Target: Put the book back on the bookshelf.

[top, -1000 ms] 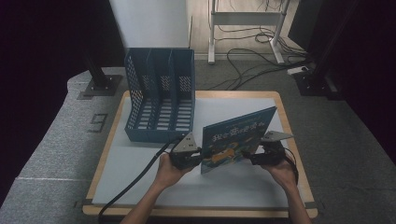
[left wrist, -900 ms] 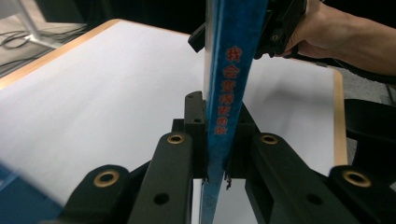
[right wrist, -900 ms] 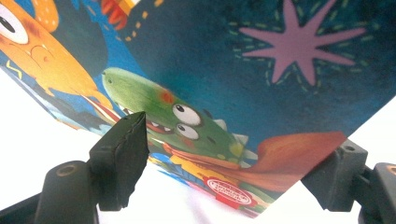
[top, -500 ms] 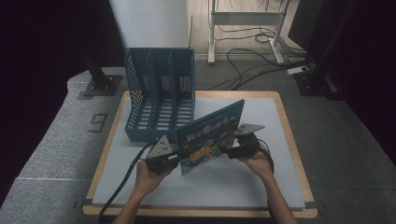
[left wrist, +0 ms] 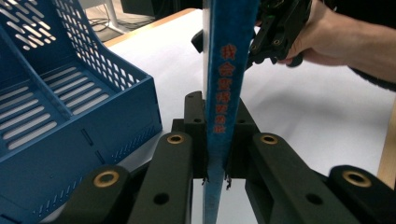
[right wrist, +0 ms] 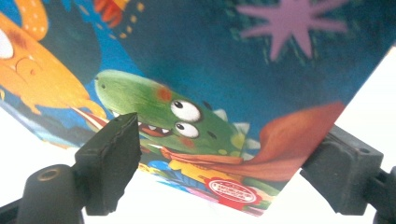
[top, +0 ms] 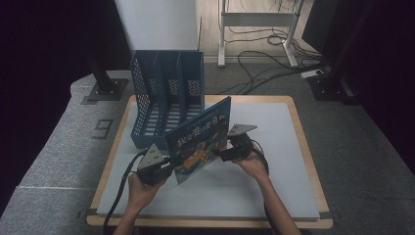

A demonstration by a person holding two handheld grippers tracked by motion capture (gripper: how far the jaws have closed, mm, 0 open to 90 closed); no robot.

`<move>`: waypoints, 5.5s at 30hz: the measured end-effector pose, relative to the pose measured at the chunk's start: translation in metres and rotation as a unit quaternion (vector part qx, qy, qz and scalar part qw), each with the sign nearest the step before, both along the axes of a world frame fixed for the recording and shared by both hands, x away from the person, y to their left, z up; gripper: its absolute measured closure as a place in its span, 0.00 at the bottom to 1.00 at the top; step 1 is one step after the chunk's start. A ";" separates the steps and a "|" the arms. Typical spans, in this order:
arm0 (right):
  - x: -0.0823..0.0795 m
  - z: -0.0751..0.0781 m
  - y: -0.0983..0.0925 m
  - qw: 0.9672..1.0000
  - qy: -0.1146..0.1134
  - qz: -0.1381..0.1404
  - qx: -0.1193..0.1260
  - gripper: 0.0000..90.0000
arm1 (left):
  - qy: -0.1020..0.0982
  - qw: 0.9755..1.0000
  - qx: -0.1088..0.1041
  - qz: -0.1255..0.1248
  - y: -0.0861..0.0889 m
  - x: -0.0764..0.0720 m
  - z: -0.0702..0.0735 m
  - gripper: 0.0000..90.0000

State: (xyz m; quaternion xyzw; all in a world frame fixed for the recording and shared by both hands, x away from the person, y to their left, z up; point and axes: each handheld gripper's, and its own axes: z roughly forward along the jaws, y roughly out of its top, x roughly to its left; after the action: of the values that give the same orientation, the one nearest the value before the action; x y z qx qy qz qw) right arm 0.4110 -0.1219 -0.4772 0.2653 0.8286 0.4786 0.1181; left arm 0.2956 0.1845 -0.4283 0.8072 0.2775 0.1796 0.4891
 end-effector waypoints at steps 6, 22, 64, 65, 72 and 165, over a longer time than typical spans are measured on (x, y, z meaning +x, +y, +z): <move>0.003 -0.015 -0.001 1.000 0.026 -0.003 0.006 0.14 | -0.011 1.000 0.008 0.004 -0.002 -0.003 -0.002 0.90; -0.004 -0.020 0.008 1.000 0.001 -0.003 -0.012 0.09 | 0.022 1.000 0.018 -0.007 -0.006 0.002 -0.020 0.92; 0.014 0.068 0.045 0.999 -0.039 0.031 0.017 0.07 | 0.005 0.999 -0.015 0.029 0.029 -0.001 0.061 0.92; 0.014 0.068 0.045 0.999 -0.039 0.031 0.017 0.07 | 0.005 0.999 -0.015 0.029 0.029 -0.001 0.061 0.92; 0.023 0.076 0.062 0.998 -0.045 0.043 0.029 0.07 | -0.002 0.999 -0.012 0.045 0.042 -0.001 0.069 0.92; -0.016 0.014 0.142 0.996 0.012 0.088 0.011 0.85 | 0.008 0.992 -0.031 0.126 0.037 0.046 0.060 0.92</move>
State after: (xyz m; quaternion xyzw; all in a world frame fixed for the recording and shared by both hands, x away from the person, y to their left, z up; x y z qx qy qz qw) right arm 0.3949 0.0196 -0.4634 0.1982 0.8448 0.4931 0.0627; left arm 0.3418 0.2215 -0.3680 0.7517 0.3861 0.2250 0.4850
